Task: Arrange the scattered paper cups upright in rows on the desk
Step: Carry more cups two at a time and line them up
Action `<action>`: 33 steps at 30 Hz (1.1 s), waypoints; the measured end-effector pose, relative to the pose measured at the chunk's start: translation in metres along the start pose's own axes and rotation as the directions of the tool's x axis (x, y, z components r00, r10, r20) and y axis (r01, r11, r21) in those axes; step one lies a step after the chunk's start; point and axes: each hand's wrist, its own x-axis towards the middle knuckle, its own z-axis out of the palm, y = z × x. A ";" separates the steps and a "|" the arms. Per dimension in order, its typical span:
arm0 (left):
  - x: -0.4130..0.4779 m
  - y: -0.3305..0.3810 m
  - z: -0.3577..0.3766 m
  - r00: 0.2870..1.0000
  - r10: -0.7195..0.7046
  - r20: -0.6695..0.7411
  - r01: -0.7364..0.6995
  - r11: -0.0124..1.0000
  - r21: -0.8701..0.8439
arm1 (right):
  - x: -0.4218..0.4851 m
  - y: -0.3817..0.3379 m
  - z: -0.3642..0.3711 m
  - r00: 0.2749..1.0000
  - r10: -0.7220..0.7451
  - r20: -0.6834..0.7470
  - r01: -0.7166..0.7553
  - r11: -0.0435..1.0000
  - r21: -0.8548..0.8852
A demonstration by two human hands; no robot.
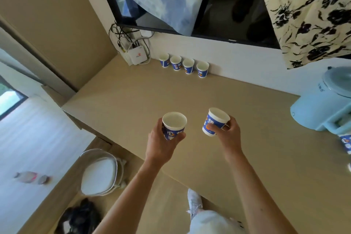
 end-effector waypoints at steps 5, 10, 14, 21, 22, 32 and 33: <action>0.073 -0.002 -0.003 1.000 -0.004 0.027 0.004 1.000 0.002 | 0.049 -0.002 0.031 1.000 0.011 -0.025 -0.012 1.000 -0.026; 0.125 -0.009 0.012 0.996 -0.018 0.093 0.023 0.999 -0.049 | 0.087 -0.009 0.041 0.998 0.011 -0.066 -0.016 0.996 -0.086; 0.160 -0.028 0.031 0.982 -0.014 0.190 0.033 0.995 -0.095 | 0.120 0.000 0.049 0.989 0.010 -0.148 -0.029 0.992 -0.126; 0.216 -0.076 0.056 0.947 0.040 0.319 -0.008 0.995 -0.100 | 0.180 0.038 0.057 0.970 -0.048 -0.240 0.004 0.984 -0.178; 0.222 -0.083 0.059 0.942 0.051 0.331 -0.018 0.994 -0.103 | 0.189 0.042 0.059 0.969 -0.061 -0.241 0.014 0.982 -0.189; 0.296 -0.126 0.101 0.925 0.215 0.314 -0.150 0.965 -0.217 | 0.309 0.089 0.049 0.922 -0.270 -0.279 0.171 0.928 -0.330; 0.301 -0.127 0.104 0.923 0.227 0.310 -0.159 0.960 -0.230 | 0.320 0.089 0.047 0.916 -0.289 -0.277 0.187 0.921 -0.343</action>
